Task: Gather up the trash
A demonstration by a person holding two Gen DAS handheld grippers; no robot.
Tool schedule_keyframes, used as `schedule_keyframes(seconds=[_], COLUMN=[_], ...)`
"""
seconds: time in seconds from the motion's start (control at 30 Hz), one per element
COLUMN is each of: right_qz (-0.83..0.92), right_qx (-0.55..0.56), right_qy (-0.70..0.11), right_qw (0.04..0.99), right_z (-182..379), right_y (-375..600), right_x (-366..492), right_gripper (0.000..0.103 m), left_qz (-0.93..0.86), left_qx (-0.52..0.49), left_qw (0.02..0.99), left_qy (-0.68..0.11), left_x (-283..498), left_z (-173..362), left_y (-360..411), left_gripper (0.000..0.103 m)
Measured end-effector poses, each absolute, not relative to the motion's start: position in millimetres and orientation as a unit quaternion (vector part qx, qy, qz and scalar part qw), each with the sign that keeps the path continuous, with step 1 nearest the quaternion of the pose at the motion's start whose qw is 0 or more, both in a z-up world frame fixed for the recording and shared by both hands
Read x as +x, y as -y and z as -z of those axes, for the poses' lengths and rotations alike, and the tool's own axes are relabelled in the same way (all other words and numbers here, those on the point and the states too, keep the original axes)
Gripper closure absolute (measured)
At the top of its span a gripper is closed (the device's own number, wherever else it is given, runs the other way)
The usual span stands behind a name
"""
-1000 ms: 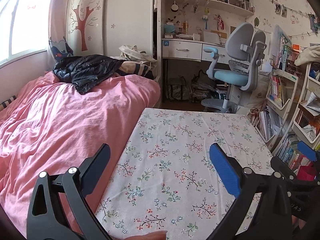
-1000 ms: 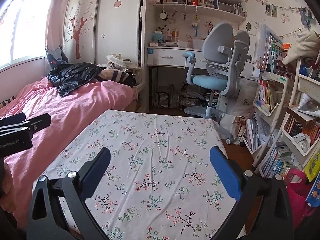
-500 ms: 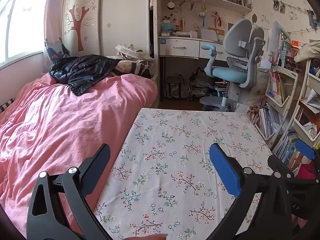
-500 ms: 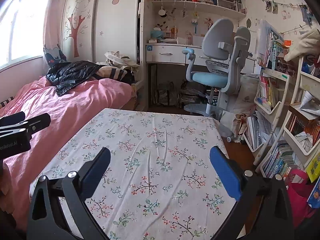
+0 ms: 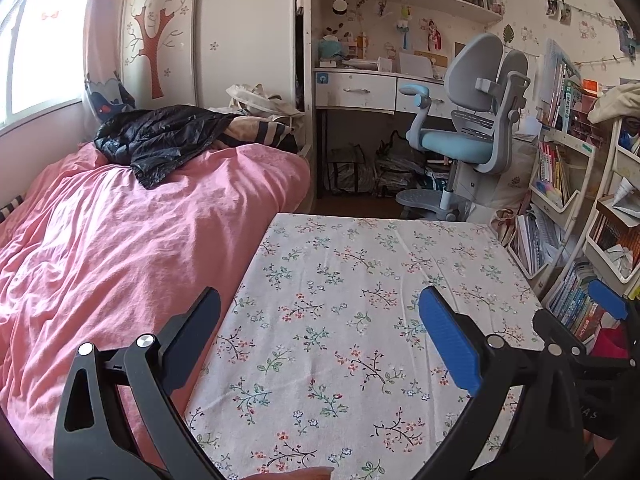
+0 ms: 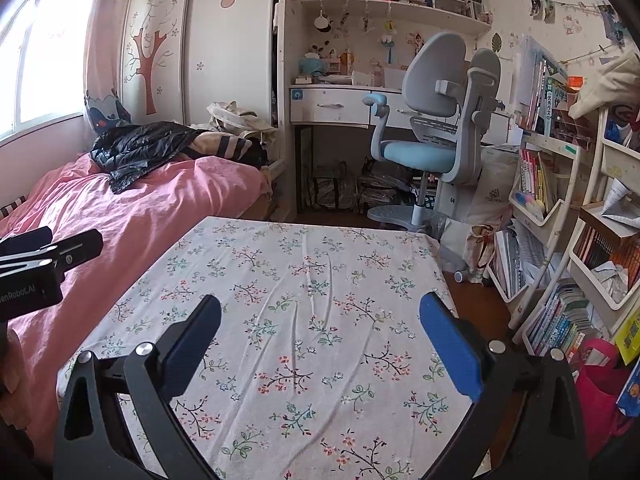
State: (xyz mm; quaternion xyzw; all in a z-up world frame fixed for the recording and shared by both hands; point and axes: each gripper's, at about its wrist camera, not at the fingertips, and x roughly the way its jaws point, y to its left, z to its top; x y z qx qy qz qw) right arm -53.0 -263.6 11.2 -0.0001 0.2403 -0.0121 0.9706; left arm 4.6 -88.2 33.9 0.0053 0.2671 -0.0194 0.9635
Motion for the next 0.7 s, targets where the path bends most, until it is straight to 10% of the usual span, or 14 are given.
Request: schedule_keyframes(seconds=[0.7], right_qz=[0.013], right_qx=[-0.002], right_qy=[-0.244], right_qw=[0.970], right_z=[-9.1], right_y=[267.1], right_x=[-53.5], right_gripper=[0.007], left_qz=[0.024], left_qx=[0.001], left_qw=[0.966], left_qy=[-0.259], left_x=[2.9], left_z=[-36.3], left_y=[89.0], left_gripper=[0.007])
